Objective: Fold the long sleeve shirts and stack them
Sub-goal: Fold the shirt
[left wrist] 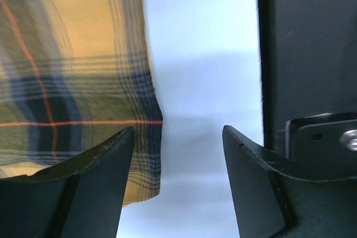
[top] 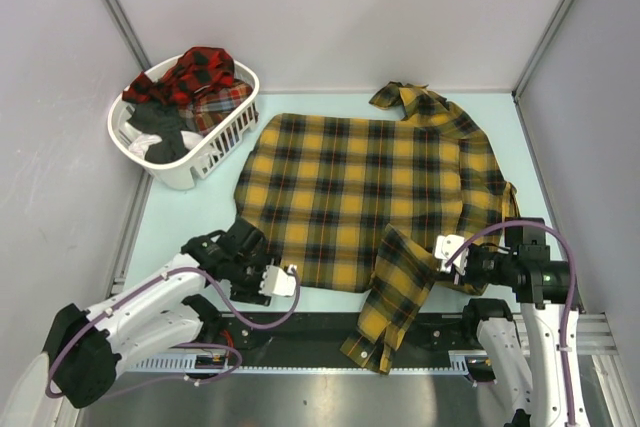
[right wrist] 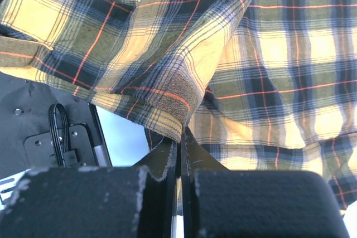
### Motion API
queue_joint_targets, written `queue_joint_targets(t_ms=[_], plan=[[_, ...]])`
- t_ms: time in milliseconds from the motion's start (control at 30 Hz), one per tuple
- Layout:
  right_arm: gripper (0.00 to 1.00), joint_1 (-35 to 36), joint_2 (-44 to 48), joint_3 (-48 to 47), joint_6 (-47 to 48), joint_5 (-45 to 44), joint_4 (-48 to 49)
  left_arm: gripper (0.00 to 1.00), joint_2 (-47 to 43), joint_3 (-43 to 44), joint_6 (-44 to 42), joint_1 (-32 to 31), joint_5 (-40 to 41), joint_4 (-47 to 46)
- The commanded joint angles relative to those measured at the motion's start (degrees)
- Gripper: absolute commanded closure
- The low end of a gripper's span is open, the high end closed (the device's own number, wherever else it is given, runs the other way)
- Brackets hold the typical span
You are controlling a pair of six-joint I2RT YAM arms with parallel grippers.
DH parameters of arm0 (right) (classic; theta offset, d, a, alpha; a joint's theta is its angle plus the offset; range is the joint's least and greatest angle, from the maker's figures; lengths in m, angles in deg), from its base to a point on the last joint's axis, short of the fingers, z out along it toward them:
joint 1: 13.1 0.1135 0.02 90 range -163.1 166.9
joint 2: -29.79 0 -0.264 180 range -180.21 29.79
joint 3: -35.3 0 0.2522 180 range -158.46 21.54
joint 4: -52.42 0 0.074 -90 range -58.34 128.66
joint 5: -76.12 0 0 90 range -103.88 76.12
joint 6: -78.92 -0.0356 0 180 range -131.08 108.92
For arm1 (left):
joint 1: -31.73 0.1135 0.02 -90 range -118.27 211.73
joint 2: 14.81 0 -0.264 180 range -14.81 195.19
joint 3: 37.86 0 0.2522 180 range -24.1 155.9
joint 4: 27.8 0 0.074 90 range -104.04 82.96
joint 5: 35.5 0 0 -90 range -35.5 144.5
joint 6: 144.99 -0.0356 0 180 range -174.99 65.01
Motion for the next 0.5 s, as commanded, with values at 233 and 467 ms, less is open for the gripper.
queue_joint_targets(t_ms=[233,467], plan=[[1.0,-0.06,0.16,-5.08,0.13,-0.31,-6.97,0.56,-0.5,-5.01,-5.04,0.74,7.18,-7.58],[1.0,0.02,-0.19,-10.62,-5.68,-1.36,-6.0,1.0,-3.14,0.96,-2.4,2.22,6.48,-3.45]])
